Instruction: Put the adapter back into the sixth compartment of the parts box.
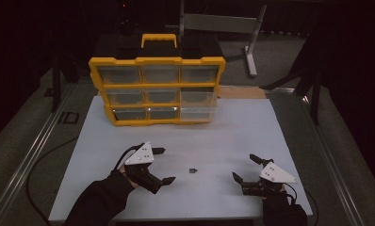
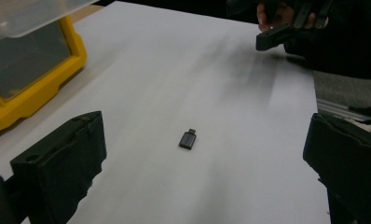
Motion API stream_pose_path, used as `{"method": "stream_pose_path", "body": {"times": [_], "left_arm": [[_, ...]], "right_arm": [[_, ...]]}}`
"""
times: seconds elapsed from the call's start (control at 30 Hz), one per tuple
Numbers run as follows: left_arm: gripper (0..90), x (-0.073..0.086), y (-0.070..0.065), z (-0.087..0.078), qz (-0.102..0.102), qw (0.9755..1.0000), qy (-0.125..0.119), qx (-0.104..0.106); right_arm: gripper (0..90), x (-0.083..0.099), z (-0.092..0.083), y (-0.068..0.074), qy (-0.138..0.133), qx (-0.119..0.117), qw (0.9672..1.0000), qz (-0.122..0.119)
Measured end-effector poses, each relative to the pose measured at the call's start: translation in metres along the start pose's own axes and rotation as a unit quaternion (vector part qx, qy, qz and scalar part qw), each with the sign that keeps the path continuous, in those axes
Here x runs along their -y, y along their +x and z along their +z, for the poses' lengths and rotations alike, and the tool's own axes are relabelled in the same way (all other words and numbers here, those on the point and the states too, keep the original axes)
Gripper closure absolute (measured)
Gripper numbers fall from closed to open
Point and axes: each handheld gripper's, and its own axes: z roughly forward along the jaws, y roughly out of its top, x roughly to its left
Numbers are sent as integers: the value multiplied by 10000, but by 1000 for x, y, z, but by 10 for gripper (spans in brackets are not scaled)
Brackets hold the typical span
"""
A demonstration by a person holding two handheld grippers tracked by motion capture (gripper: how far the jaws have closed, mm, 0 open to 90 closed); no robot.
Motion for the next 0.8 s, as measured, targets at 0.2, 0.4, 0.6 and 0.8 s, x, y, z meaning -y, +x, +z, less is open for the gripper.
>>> {"method": "stream_pose_path", "body": {"times": [0.2,0.4,0.6,0.8], "left_arm": [[0,0,0,17,44,10000,10,27],[0,1,1,32,75,9999,131,77],[0,1,2,44,117,9998,140,70],[0,3,1,60,234,9994,236,70]], "right_arm": [[96,0,0,0,20,-19,10000,11],[96,0,0,-1,-2,-42,10000,13],[96,0,0,0,1,-57,10000,21],[96,0,0,-1,-3,-65,10000,34]]}}
